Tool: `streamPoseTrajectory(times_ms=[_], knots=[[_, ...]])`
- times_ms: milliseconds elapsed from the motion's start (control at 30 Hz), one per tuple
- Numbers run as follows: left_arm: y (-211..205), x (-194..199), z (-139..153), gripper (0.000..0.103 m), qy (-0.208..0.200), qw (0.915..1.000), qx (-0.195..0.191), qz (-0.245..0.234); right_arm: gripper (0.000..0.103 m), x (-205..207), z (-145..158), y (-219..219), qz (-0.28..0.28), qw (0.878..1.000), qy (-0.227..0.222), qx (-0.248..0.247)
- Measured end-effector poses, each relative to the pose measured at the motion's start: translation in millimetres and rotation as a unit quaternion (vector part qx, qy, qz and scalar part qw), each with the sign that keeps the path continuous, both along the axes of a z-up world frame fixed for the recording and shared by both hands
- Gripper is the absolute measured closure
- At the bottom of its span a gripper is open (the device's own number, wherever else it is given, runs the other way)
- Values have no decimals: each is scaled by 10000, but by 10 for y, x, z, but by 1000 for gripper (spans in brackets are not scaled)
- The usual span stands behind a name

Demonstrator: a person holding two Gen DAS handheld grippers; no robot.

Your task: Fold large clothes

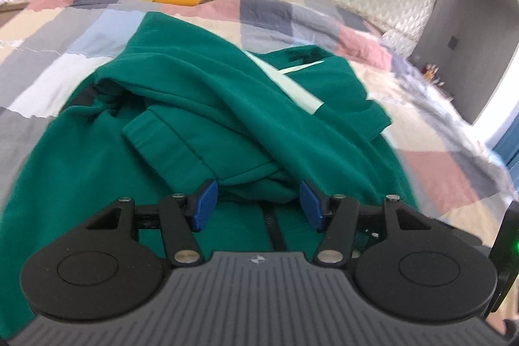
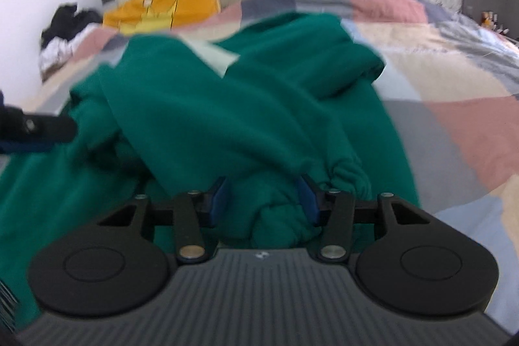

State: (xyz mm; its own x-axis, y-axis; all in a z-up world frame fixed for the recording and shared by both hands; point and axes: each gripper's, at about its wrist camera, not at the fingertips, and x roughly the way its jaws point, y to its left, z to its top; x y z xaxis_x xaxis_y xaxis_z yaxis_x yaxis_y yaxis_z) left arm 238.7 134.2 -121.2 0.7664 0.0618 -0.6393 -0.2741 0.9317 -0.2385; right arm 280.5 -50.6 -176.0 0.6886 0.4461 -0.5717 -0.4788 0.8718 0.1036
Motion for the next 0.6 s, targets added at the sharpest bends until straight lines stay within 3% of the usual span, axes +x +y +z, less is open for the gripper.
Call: streamPoseTrajectory(times_ms=[67, 233, 433, 600], knots=[[-39, 1, -23, 41, 37, 9999, 130, -18, 54, -13, -11, 38, 16, 9999, -36, -96], [-7, -6, -54, 41, 25, 10000, 8, -12, 53, -60, 43, 1, -9, 10000, -93, -7], [-42, -153, 43, 41, -99, 9999, 79, 25, 52, -253, 291, -172, -173, 9988, -34, 456], [-202, -374, 133, 41, -261, 9995, 158, -94, 52, -490, 499, -312, -193, 9989, -117, 417]])
